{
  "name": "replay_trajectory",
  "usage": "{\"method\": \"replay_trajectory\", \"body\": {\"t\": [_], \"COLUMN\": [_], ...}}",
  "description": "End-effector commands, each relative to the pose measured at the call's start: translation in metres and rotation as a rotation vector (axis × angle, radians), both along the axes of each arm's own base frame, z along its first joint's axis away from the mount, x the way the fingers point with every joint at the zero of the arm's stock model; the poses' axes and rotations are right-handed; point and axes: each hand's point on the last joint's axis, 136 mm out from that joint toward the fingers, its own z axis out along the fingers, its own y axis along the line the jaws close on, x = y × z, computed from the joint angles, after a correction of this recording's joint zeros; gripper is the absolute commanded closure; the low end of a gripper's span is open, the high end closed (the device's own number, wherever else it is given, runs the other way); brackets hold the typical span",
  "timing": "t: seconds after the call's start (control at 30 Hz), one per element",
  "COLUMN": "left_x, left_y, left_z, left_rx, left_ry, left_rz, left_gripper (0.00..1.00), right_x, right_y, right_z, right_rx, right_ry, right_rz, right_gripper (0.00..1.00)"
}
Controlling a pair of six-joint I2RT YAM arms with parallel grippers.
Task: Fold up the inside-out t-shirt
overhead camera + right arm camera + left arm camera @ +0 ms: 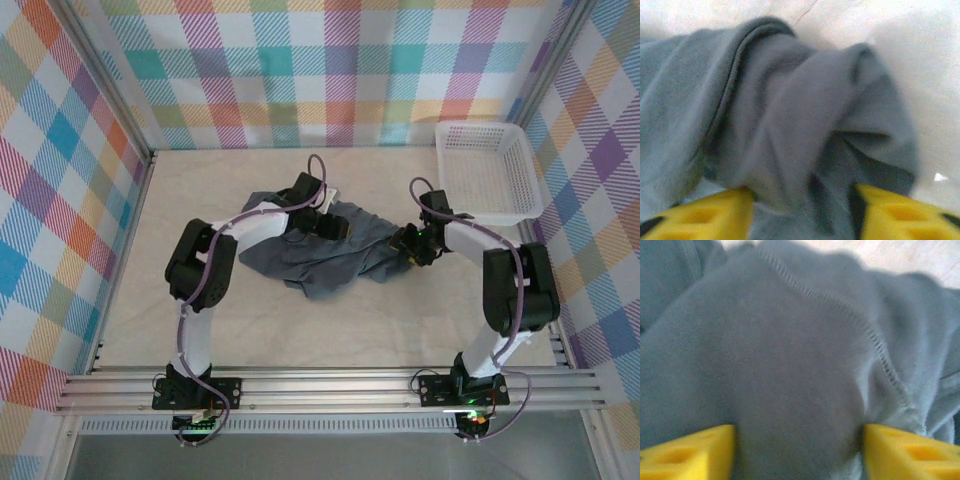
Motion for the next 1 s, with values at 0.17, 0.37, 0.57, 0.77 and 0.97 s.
{"method": "replay_trajectory", "body": {"t": [0.17,0.37,0.57,0.77,0.97], "left_x": [0.008,0.012,-0.023,-0.083,-0.111], "left_y": [0.011,0.056,0.100,0.111,0.181], "left_z": [0.081,0.236,0.361,0.456,0.504], "left_rx": [-0.097,-0.176,-0.182,-0.362,-0.272], "left_ry": [-0.053,-0.243,-0.500,-0.713,-0.915], "left_rz": [0.079,0.202,0.272,0.178,0.427], "left_gripper": [1.00,1.00,1.00,1.00,1.00], "right_x": [0.027,0.021,-0.006,-0.065,-0.100], "right_y": [0.009,0.015,0.015,0.010,-0.046], "right_z": [0.071,0.195,0.326,0.437,0.501], "right_rx": [0.023,0.046,0.053,0.053,-0.149], "right_ry": [-0.186,-0.511,-0.900,-1.334,-1.522], "right_rz": [0.052,0.172,0.252,0.300,0.028], "right_gripper": [1.00,1.00,1.00,1.00,1.00]}}
